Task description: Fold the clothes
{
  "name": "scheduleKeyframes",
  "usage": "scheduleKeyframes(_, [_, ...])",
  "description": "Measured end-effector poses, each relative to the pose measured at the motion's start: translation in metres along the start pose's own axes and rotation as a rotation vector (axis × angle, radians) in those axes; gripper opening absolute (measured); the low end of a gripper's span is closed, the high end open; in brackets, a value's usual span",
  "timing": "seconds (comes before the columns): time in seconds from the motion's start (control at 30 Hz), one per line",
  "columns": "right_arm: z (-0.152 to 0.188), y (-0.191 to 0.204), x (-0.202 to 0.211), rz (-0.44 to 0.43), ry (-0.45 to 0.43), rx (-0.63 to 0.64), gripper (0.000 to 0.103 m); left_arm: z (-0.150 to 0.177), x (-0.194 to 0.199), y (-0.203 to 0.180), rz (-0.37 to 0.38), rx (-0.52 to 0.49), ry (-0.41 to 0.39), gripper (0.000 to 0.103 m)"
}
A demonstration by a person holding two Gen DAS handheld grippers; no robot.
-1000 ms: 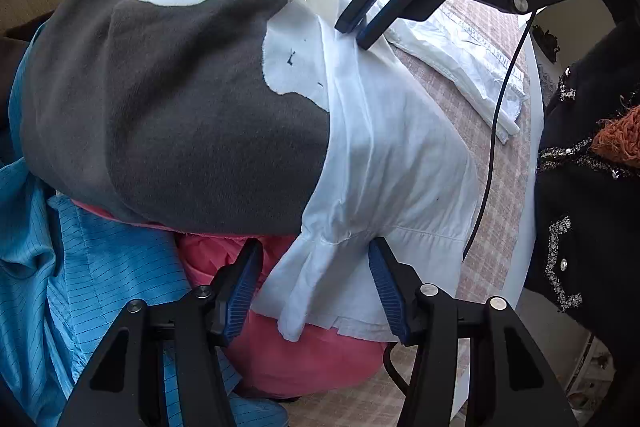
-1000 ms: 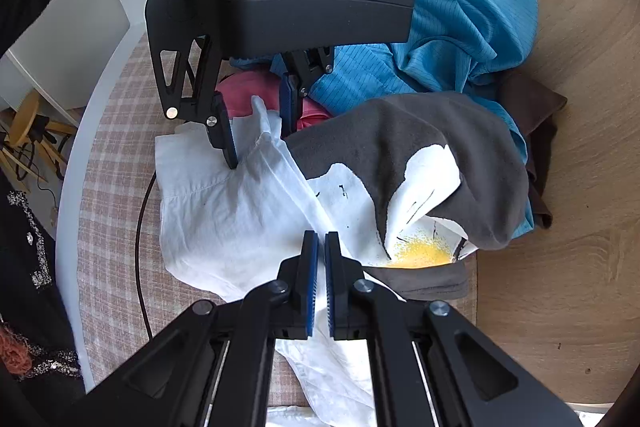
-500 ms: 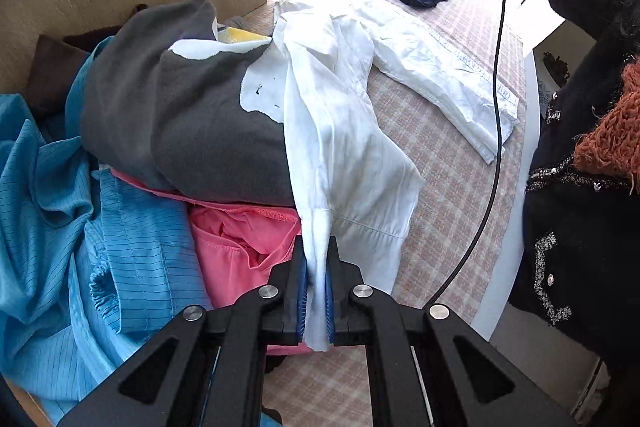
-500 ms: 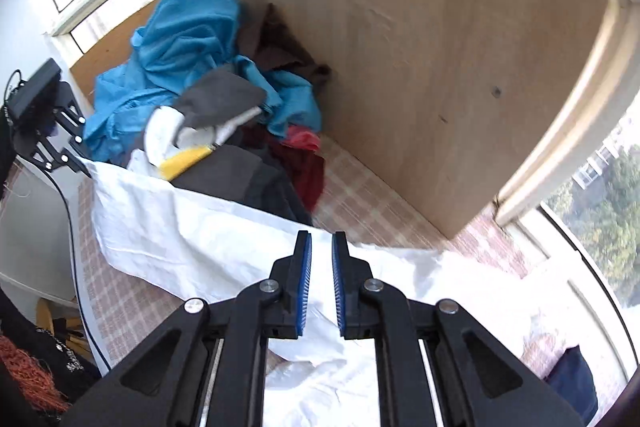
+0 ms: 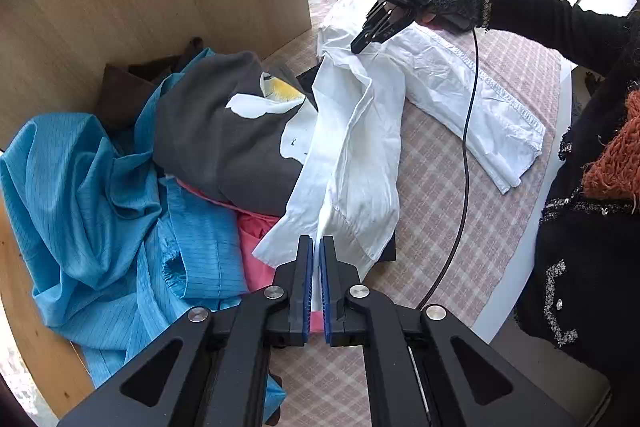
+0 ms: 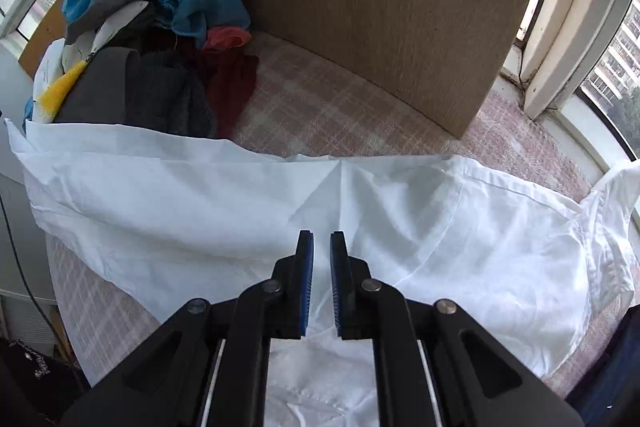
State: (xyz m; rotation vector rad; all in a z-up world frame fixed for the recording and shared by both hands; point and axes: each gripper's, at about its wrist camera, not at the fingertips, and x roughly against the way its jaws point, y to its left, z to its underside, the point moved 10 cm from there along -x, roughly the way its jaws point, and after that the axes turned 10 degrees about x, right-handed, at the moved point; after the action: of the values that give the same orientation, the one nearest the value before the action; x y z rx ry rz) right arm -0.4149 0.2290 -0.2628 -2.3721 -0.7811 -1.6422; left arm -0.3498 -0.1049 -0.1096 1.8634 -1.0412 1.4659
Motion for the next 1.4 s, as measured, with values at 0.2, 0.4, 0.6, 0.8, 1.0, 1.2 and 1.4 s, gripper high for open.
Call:
scheduleKeyframes(0.2, [-0.005, 0.047, 0.012, -0.043, 0.002, 0.082, 0.009, 0.014, -0.028, 0.026, -0.097, 0.027, 0.070, 0.038])
scheduleKeyframes(0.4, [-0.053, 0.139, 0.041, -0.170, -0.119, 0.226, 0.009, 0.012, -0.063, 0.024, -0.097, -0.140, 0.187, 0.051])
scheduleKeyframes(0.6, [-0.105, 0.271, 0.049, -0.367, -0.206, 0.437, 0.009, -0.011, -0.082, 0.036, -0.018, -0.178, 0.171, 0.051])
scheduleKeyframes(0.8, [-0.076, 0.317, -0.014, -0.393, -0.035, 0.515, 0.009, 0.019, -0.090, 0.022, 0.127, -0.182, 0.225, 0.025])
scheduleKeyframes(1.0, [-0.066, 0.322, -0.008, -0.387, -0.027, 0.526, 0.009, 0.036, -0.066, 0.035, 0.079, -0.151, 0.162, 0.032])
scheduleKeyframes(1.2, [-0.081, 0.336, -0.027, -0.403, -0.012, 0.509, 0.018, 0.019, -0.052, 0.045, 0.048, -0.149, 0.098, 0.043])
scheduleKeyframes(1.4, [-0.040, 0.335, -0.018, -0.409, 0.035, 0.497, 0.018, 0.029, -0.055, 0.039, 0.064, -0.146, 0.110, 0.044])
